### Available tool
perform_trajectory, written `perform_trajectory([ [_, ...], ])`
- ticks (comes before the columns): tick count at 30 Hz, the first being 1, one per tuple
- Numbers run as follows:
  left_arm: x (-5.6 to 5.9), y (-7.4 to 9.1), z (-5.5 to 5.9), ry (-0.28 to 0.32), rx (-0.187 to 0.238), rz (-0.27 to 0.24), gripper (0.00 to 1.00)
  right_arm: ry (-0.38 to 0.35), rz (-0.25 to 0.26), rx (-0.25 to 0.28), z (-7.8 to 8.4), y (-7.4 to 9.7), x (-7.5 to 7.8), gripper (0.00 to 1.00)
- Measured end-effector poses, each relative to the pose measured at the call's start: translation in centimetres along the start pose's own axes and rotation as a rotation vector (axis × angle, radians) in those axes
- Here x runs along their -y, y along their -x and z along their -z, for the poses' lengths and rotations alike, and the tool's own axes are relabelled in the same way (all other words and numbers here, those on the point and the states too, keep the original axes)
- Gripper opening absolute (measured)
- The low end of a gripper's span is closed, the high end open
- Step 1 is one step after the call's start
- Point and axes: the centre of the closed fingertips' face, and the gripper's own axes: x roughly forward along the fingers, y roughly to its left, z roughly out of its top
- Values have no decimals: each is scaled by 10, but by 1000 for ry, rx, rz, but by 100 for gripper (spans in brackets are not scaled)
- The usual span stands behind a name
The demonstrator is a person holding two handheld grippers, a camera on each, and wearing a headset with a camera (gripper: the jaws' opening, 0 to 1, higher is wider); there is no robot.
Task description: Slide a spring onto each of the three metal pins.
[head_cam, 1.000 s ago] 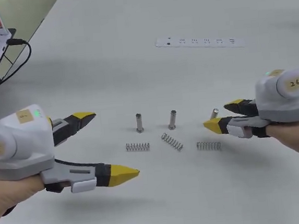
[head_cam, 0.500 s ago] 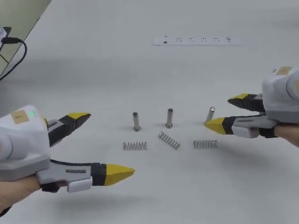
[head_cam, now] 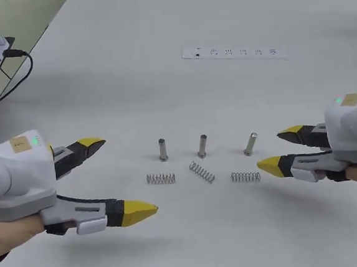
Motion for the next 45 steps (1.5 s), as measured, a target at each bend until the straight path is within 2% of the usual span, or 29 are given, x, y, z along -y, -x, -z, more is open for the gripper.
perform_trajectory([
  [14, 2, 1, -2, -4, -3, 2, 98, 75, -103, -55, 7, -7, -19, 32],
  [21, 3, 2, -1, -5, -9, 2, 98, 132, -157, -115, 18, -16, -29, 29],
  [22, 3, 2, 0, -6, -11, 1, 98, 136, -166, -136, 22, -18, -31, 27],
  [25, 3, 3, 1, -6, -14, 0, 98, 146, -175, -157, 27, -22, -31, 26],
  [30, 4, 3, 1, -8, -18, 1, 98, 153, -182, -165, 25, -25, -34, 25],
  [45, 5, 3, 4, -5, -20, 2, 98, 138, -196, -219, 37, -38, -35, 19],
])
